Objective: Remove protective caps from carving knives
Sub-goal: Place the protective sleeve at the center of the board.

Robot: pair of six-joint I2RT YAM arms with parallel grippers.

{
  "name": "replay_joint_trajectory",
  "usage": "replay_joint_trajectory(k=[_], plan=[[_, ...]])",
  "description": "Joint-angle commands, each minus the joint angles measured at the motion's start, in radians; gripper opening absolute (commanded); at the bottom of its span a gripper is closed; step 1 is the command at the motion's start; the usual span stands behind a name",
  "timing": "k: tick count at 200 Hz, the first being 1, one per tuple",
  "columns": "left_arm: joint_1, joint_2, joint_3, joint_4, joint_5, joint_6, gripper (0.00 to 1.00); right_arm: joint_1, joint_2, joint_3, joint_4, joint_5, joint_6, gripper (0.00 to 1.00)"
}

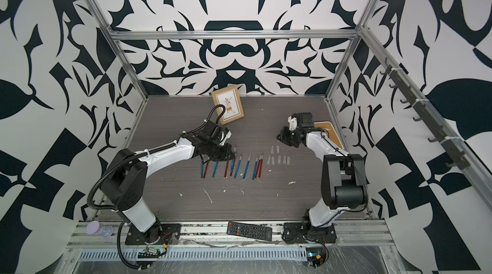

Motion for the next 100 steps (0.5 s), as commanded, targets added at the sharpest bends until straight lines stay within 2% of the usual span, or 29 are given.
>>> replay_joint_trajectory(k=[1,100], plan=[[-0.001,0.007,0.024,-0.020,0.000,0.009,0.00,0.002,-0.001,0.033,-0.114,0.131,-0.083,0.19],[-0.001,0.018,0.027,-0.022,0.001,0.004,0.00,0.023,0.114,0.093,-0.187,0.256,-0.123,0.21]])
